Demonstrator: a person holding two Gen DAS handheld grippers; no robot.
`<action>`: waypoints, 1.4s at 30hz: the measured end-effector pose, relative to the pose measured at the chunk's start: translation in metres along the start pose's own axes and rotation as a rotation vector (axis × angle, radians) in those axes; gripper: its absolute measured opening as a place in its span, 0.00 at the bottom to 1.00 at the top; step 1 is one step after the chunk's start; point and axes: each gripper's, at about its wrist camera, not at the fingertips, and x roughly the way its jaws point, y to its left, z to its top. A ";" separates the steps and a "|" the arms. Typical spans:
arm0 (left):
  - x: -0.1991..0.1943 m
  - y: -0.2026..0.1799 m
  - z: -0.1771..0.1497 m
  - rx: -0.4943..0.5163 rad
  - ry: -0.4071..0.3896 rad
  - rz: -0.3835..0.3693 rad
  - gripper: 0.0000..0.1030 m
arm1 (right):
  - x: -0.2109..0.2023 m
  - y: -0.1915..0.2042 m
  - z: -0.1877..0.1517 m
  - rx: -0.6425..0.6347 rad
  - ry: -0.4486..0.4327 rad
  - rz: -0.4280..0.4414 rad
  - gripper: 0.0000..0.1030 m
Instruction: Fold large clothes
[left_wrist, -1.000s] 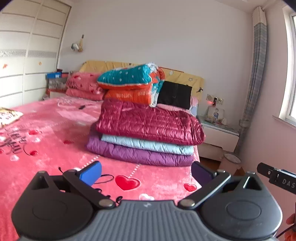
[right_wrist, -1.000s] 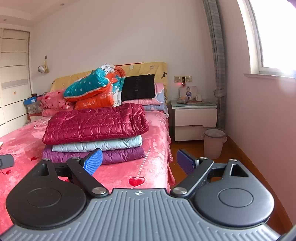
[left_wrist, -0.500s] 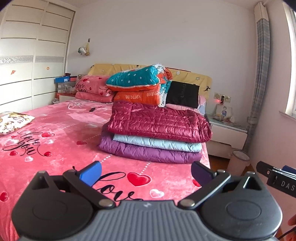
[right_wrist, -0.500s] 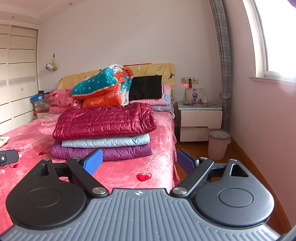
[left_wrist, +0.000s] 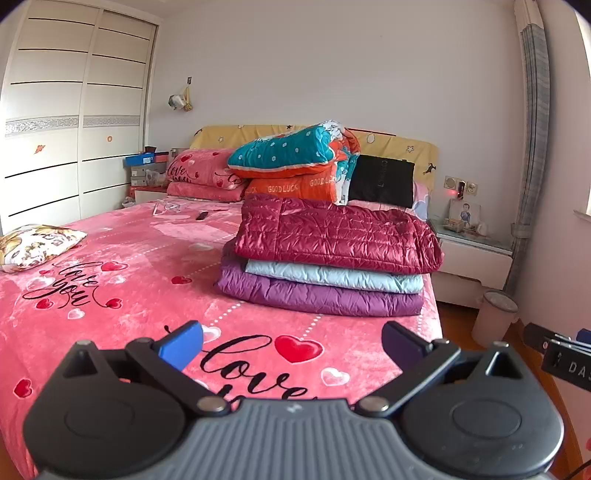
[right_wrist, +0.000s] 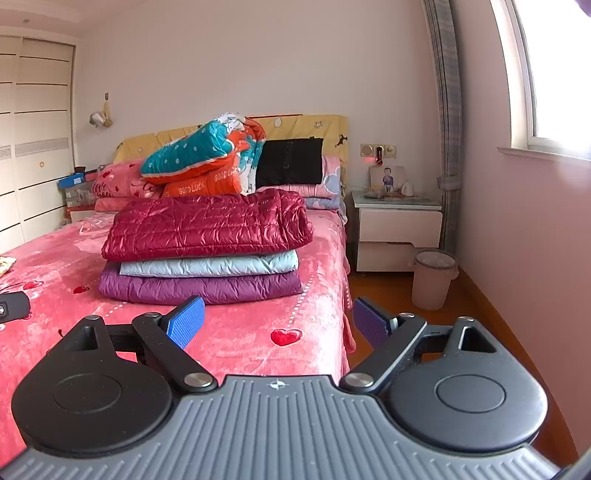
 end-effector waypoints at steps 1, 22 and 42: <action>0.000 0.000 0.000 0.001 0.002 -0.001 0.99 | 0.001 0.000 0.000 0.001 0.000 0.000 1.00; 0.007 -0.013 -0.009 0.045 0.019 0.019 0.99 | 0.010 0.000 -0.005 0.005 0.026 0.003 1.00; 0.014 -0.017 -0.016 0.074 0.011 0.045 0.99 | 0.023 -0.002 -0.011 -0.013 0.065 0.009 1.00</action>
